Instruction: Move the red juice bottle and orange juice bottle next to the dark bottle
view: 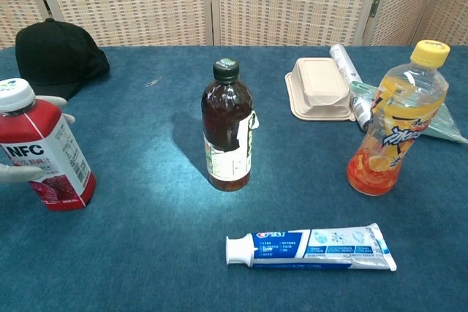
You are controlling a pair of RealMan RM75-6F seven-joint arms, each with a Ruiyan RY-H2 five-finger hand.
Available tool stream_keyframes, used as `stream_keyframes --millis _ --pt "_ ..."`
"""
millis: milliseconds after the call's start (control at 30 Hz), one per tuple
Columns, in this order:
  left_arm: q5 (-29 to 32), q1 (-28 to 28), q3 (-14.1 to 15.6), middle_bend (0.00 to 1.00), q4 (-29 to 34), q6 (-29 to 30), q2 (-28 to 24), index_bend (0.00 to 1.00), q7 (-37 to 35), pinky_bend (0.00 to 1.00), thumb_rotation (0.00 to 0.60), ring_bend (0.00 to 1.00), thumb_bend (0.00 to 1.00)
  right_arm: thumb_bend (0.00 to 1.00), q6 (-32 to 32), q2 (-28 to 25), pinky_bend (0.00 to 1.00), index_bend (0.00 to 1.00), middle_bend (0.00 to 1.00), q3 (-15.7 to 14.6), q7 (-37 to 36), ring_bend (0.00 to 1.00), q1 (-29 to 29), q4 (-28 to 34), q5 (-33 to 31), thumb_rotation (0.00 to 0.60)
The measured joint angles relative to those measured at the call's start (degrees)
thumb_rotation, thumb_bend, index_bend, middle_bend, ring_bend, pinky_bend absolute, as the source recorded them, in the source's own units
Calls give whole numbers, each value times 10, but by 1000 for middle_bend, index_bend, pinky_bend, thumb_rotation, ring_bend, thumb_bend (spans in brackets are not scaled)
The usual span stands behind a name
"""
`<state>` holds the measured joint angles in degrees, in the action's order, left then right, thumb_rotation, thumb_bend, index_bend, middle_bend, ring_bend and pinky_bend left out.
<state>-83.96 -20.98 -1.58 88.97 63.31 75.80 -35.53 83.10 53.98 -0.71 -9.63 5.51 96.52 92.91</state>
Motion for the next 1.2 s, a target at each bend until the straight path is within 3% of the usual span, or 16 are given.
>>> stream_keyframes --millis 333,600,1000,1200 --pt "25 -1 -15 448 -16 4 28 488 18 250 600 292 23 529 2 -3 428 326 262 1 -5 276 -1 0 0 600" --pt "15 1 -16 553 -29 20 40 608 21 280 600 352 23 528 0 -3 428 326 264 1 -7 276 0 -1 -1 600" --pt "-18 -1 -30 567 -57 74 72 621 35 298 600 371 24 528 4 -5 428 326 266 1 -10 276 -1 0 2 600" --pt "-15 -13 -42 567 -62 73 79 609 61 298 600 371 24 528 6 -7 428 326 266 0 -11 276 -2 1 4 600"
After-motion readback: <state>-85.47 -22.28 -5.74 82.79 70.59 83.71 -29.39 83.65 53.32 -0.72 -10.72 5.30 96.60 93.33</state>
